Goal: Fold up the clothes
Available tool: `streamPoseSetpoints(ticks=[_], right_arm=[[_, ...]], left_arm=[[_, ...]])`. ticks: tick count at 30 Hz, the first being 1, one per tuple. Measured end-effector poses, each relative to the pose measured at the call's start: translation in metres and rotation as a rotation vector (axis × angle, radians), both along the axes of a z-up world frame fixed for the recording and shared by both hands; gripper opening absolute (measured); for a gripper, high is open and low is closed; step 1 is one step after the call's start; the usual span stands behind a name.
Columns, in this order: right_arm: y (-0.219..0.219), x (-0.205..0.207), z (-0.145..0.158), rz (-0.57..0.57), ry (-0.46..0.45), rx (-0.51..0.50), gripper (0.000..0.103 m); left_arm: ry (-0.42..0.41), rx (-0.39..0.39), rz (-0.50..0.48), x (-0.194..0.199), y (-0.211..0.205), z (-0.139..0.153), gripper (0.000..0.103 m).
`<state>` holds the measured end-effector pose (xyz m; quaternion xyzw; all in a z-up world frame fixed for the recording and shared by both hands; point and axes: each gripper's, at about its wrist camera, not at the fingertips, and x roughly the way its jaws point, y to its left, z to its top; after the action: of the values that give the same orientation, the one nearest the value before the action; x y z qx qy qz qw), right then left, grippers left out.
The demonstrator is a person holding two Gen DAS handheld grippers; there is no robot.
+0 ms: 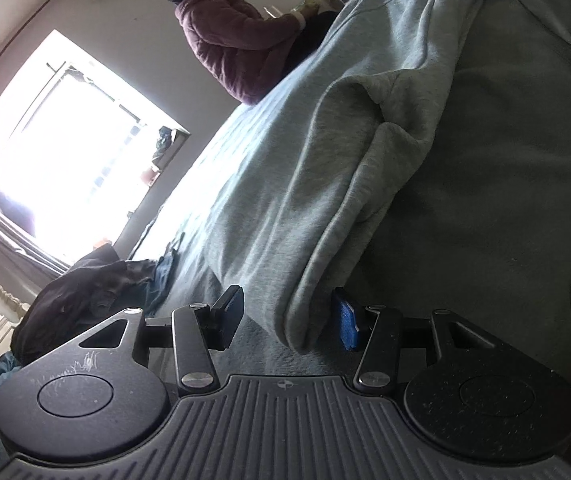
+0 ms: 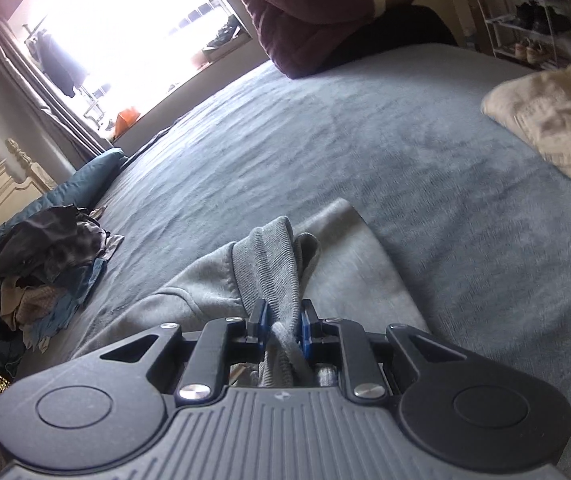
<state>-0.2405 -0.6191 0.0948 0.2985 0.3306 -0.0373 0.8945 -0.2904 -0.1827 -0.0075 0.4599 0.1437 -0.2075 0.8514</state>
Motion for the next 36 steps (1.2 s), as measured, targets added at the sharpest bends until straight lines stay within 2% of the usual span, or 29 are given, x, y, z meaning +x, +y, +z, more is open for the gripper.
streamPoseSetpoints(ticks=[8, 12, 15, 18, 20, 24, 26, 31, 33, 36], right_arm=[[-0.015, -0.001, -0.025, -0.023, 0.029, 0.056, 0.018], [-0.019, -0.003, -0.025, -0.036, 0.023, 0.074, 0.018], [-0.015, -0.002, -0.018, -0.033, 0.007, 0.042, 0.018], [-0.014, 0.004, -0.024, -0.038, 0.029, 0.018, 0.018], [-0.014, 0.005, -0.031, -0.041, 0.045, -0.008, 0.023], [-0.022, -0.001, -0.036, -0.066, 0.038, 0.006, 0.043], [-0.026, -0.007, -0.03, -0.092, 0.023, 0.02, 0.044], [-0.025, -0.03, 0.003, -0.216, -0.056, -0.063, 0.047], [-0.006, -0.042, 0.019, -0.189, -0.107, -0.102, 0.046], [0.039, -0.055, 0.035, -0.086, -0.138, -0.208, 0.044]], left_arm=[[0.021, 0.001, 0.002, -0.002, 0.003, -0.001, 0.049], [0.031, -0.007, -0.009, -0.002, 0.005, 0.0, 0.05], [0.037, -0.02, -0.016, -0.001, 0.007, 0.002, 0.05], [0.064, -0.045, -0.006, 0.0, 0.011, 0.004, 0.05], [0.089, -0.071, -0.004, -0.002, 0.016, 0.006, 0.05], [0.169, -0.141, -0.004, -0.001, 0.032, 0.015, 0.052], [0.207, -0.181, 0.0, 0.0, 0.043, 0.022, 0.053], [0.296, -0.354, -0.003, 0.004, 0.074, 0.046, 0.055], [0.321, -0.436, -0.005, 0.005, 0.085, 0.056, 0.056], [0.344, -0.528, -0.004, 0.013, 0.093, 0.065, 0.056]])
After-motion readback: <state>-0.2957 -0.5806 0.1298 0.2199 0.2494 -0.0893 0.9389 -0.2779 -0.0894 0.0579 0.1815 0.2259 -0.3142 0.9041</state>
